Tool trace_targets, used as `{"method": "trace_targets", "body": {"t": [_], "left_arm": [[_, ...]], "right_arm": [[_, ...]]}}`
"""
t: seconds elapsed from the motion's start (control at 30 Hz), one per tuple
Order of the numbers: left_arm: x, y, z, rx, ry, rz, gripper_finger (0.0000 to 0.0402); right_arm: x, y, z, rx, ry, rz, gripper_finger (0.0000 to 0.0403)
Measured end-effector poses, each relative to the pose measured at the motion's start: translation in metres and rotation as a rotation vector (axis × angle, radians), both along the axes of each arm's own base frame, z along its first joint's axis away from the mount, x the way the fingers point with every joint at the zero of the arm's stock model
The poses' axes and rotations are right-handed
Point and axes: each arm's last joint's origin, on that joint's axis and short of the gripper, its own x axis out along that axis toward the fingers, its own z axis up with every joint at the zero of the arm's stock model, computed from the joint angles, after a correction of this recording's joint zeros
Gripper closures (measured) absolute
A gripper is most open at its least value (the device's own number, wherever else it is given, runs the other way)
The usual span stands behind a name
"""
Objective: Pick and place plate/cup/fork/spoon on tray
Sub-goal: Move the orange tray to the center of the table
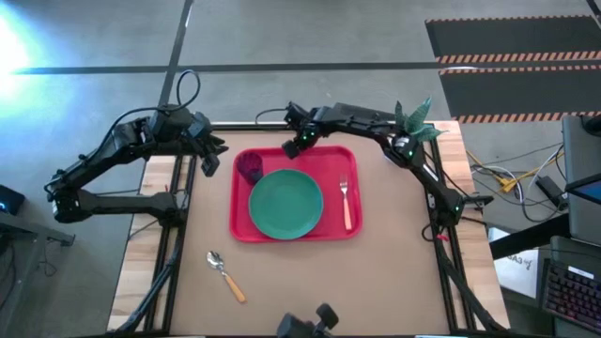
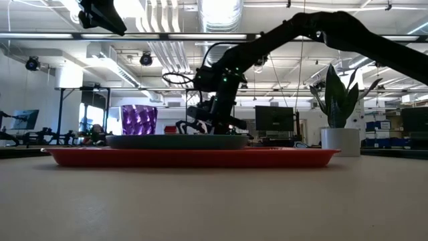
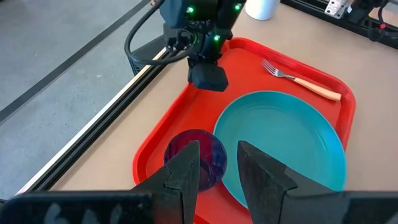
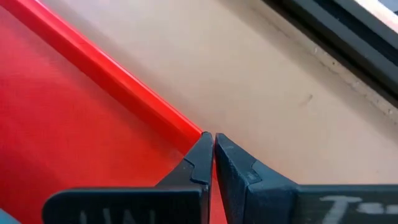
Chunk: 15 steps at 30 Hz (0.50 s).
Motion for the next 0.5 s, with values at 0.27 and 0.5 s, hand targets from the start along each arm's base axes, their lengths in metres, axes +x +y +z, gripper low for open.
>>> {"method": "trace_targets", "body": {"t": [0.27, 0.5], "left_arm": [[0.000, 0.000, 0.000, -0.001, -0.001, 0.001, 0.0311], [-0.001, 0.000, -0.001, -0.005, 0.006, 0.001, 0.0311]], "right_arm": [[0.002, 0.009, 0.002, -0.035, 0.036, 0.018, 0.0394], [-0.006, 0.013, 0.029, -0.098, 0.054, 0.014, 0.0394]]}}
